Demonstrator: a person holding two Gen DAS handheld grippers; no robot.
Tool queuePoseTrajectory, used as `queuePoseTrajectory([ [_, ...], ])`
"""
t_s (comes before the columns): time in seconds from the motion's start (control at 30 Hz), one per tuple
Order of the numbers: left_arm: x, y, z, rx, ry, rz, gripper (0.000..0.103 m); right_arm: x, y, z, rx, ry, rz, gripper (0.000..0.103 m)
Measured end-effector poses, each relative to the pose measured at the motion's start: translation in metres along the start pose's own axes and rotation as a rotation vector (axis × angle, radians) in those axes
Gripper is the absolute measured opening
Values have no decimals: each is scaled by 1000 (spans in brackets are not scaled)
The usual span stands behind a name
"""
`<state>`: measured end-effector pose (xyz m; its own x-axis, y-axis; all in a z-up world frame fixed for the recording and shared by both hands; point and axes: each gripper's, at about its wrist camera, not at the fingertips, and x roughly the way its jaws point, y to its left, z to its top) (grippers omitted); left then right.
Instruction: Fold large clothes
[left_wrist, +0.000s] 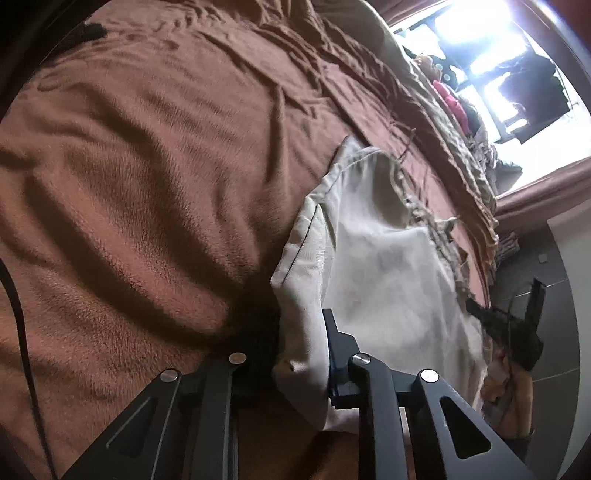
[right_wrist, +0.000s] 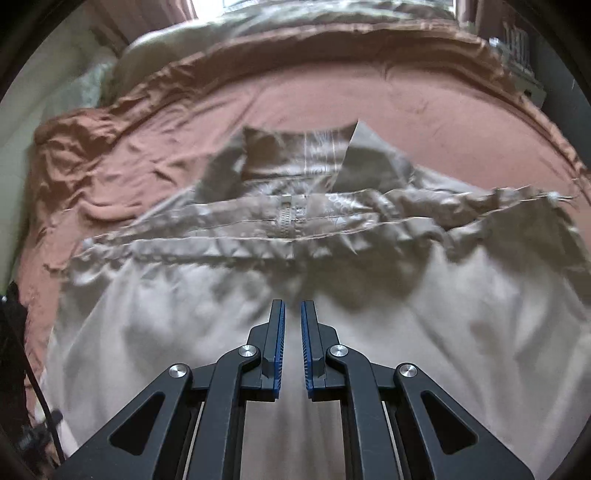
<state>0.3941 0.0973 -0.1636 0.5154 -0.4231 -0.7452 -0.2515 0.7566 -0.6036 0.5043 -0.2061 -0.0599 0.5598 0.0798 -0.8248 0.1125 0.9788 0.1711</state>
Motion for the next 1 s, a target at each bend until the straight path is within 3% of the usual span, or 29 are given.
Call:
queuePoseTrajectory([
  [0.17, -25, -29, 4, 44, -34, -51, 19, -32, -17, -35, 31, 1, 100, 7],
  [0.33, -41, -67, 9, 113, -52, -105, 17, -52, -29, -70, 36, 2, 174, 30],
  [0.47, -50, -97, 13, 169, -68, -150, 16, -69, -39, -98, 53, -13, 224, 30],
  [0.67, -62, -142, 17, 236, -94, -224, 14, -91, -45, -139, 70, -12, 221, 30],
  [0.9, -75, -200, 20, 321, -97, -322, 13, -69, -53, -172, 111, 40, 233, 19],
  [1.0, -77, -231, 12, 377, -95, -359, 13, -65, -59, -175, 134, 19, 249, 17],
])
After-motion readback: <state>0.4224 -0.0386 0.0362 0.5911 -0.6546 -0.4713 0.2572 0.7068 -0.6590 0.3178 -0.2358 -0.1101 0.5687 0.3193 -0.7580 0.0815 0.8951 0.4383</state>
